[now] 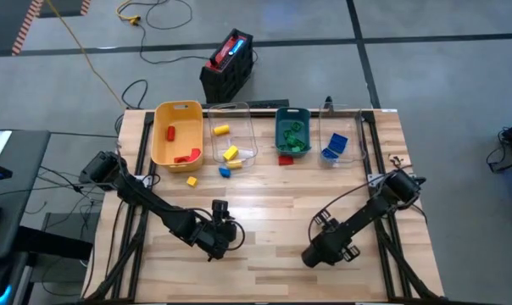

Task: Sort blocks
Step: Put the blue game piece into the right transparent bin

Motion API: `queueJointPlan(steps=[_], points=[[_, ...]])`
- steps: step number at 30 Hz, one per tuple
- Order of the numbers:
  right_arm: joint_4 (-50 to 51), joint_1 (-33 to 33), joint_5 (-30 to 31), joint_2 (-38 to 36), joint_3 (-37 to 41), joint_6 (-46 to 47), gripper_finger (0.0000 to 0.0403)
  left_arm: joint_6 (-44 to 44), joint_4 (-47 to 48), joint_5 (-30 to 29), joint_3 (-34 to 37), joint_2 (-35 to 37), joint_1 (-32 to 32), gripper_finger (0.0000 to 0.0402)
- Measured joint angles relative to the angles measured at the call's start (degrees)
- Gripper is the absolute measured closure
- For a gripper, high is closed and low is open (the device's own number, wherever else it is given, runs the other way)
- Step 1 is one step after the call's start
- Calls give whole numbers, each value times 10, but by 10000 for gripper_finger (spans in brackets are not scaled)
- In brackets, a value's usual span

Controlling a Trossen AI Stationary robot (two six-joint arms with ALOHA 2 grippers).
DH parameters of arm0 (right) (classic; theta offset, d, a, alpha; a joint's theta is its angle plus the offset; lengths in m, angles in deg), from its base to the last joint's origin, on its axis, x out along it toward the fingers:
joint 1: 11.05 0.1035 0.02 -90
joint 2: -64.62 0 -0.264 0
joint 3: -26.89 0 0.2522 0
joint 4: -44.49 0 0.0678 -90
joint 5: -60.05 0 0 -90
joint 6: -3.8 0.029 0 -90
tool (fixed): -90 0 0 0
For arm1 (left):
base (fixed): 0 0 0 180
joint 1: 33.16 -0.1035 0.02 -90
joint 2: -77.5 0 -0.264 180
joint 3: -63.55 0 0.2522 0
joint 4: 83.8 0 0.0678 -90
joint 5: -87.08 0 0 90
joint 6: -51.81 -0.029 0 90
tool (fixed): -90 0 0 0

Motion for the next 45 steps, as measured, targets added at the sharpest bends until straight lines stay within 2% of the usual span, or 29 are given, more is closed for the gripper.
queueJointPlan(steps=[4,9,15,19,22,24,29,31,33,37,41,45], points=[[17,-22,-2,-1,-1,0,295,-1,0,2,0,0,0,171],[81,-87,16,-40,1,4,295,-3,0,2,0,0,0,171],[132,-194,122,-176,0,13,295,-3,10,3,0,0,0,171],[189,-292,170,-270,0,-7,295,-7,24,2,0,0,0,171],[186,-377,172,-313,0,-39,294,-19,23,-6,0,0,-2,171],[174,-429,195,-327,0,-62,294,-22,23,-12,0,0,-6,171],[128,-560,287,-329,0,-133,293,-35,27,-16,0,0,-13,171],[83,-615,298,-320,0,-176,292,-46,27,-16,0,0,-16,171],[24,-667,284,-307,0,-212,292,-54,28,-16,0,0,-20,171],[-59,-753,216,-266,0,-251,291,-57,23,-16,10,1,-30,171],[-65,-815,189,-212,0,-255,289,-54,27,-16,40,1,-37,171],[-65,-850,155,-167,0,-237,264,-42,21,-18,61,1,-42,171]])
